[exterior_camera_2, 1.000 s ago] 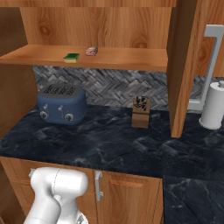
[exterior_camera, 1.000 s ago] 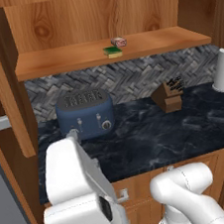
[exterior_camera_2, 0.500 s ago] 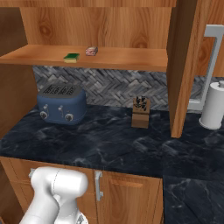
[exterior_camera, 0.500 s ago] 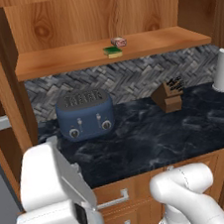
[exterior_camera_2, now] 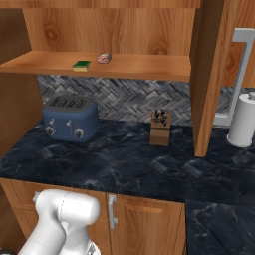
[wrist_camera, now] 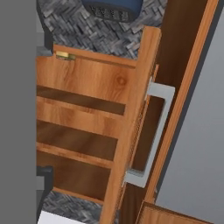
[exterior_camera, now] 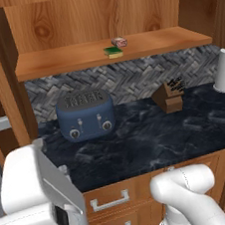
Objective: Pick up the sponge and bar soap from the sink, and place them back in the cabinet, and close the cabinet doors.
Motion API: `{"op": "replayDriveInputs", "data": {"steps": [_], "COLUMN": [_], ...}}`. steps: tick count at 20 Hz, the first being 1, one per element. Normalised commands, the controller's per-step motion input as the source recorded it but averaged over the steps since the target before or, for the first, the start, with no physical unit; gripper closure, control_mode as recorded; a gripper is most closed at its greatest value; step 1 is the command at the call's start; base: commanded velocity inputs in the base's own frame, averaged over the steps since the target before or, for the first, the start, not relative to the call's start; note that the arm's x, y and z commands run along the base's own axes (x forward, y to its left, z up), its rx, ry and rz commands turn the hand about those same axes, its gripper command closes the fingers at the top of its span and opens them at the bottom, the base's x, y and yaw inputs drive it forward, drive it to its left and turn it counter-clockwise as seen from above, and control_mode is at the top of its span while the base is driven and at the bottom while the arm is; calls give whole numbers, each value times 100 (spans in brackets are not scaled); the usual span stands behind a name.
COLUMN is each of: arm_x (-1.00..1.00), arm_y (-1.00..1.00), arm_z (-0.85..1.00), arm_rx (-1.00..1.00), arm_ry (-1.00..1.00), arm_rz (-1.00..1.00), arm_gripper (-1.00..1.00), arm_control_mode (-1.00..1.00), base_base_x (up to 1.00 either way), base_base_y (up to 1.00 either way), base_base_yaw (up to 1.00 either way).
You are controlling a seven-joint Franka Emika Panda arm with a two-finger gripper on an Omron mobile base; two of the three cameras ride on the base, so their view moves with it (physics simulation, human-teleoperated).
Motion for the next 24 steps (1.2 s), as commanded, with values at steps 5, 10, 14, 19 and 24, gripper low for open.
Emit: {"op": "replayDriveInputs", "data": {"steps": [5, 10, 14, 19, 24], "arm_x": [10, 14, 11, 10, 8], "arm_y": [22, 12, 1, 10, 19], "arm_z": [-3, -14, -18, -20, -18], "arm_rx": [0, 0, 0, 0, 0], "arm_ry": [0, 0, 0, 0, 0], "arm_rz": [0, 0, 1, 0, 0], "arm_gripper": [-100, -100, -100, -100, -100], "arm_control_mode": [-100, -100, -100, -100, -100], "base_base_x": [0, 0, 0, 0, 0], "base_base_y": [0, 0, 0, 0, 0], "base_base_yaw": [0, 0, 0, 0, 0]}}
